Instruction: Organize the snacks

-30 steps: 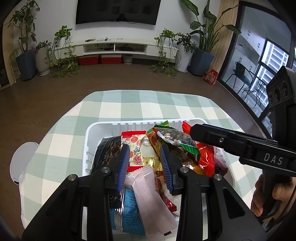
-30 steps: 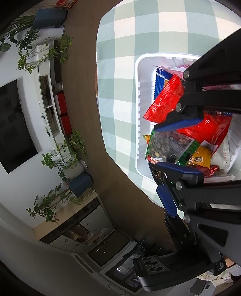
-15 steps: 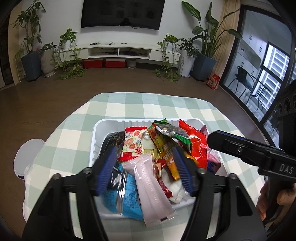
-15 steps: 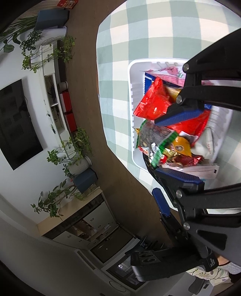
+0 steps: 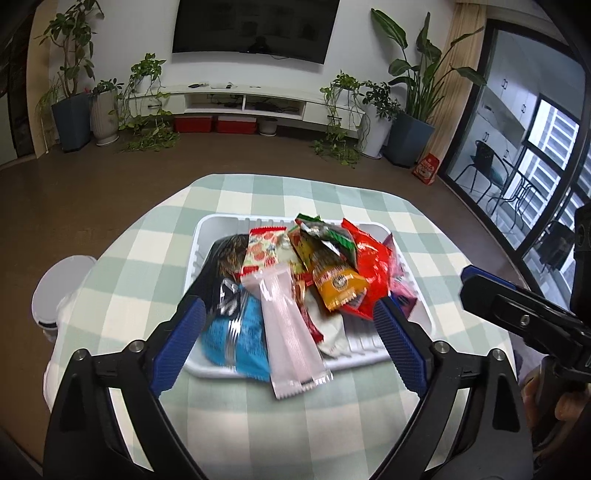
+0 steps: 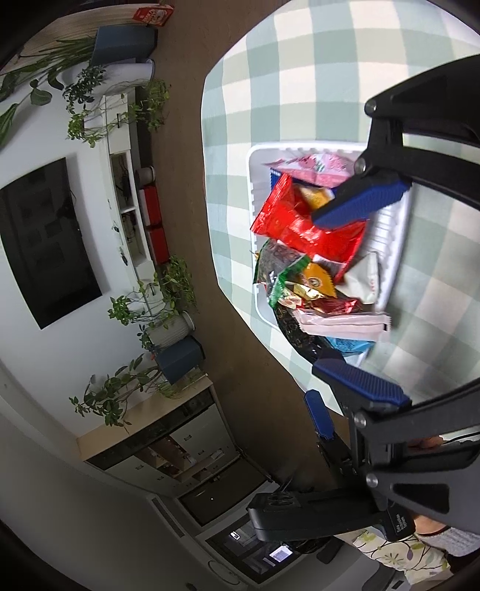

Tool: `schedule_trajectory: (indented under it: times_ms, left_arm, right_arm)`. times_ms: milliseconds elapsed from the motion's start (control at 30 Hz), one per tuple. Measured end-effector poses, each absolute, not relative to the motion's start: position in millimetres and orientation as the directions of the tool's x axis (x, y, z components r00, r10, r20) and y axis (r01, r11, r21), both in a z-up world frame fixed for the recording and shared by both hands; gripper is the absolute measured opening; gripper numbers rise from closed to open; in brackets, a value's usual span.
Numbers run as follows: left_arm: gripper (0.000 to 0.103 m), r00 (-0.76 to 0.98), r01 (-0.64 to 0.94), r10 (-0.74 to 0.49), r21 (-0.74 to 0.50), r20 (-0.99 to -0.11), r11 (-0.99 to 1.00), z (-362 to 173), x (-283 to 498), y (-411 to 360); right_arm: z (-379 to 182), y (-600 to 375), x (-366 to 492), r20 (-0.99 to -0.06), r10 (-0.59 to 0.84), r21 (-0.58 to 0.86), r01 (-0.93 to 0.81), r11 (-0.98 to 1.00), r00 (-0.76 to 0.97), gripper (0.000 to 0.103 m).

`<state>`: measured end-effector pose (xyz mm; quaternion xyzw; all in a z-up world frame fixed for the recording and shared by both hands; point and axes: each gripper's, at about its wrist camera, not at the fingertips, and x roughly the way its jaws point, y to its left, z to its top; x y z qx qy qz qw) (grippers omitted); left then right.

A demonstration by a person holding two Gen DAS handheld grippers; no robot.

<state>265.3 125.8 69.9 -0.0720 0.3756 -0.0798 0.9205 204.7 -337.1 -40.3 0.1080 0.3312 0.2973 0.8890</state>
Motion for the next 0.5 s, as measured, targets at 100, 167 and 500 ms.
schedule_trajectory:
  times_ms: [100, 167, 500]
  left_arm:
    - [0.093, 0.712, 0.08, -0.194, -0.197, -0.674, 0.977, 72.6, 246.0, 124.4]
    - [0.093, 0.719, 0.071, -0.186, -0.196, -0.669, 0.978, 75.5, 231.0, 122.2]
    - [0.102, 0.781, 0.055, -0.123, -0.13, -0.613, 0.99, 97.3, 158.7, 103.3]
  right_arm:
    - [-41.3, -348.0, 185.2, -0.518, 0.586, 0.382, -0.445, 0.81, 0.623, 0.081]
    - [-41.4, -354.5, 172.8, -0.512, 0.575, 0.376, -0.435, 0.818, 0.638, 0.086]
    - [-54.0, -385.1, 106.9, -0.489, 0.502, 0.321, -0.388, 0.864, 0.714, 0.1]
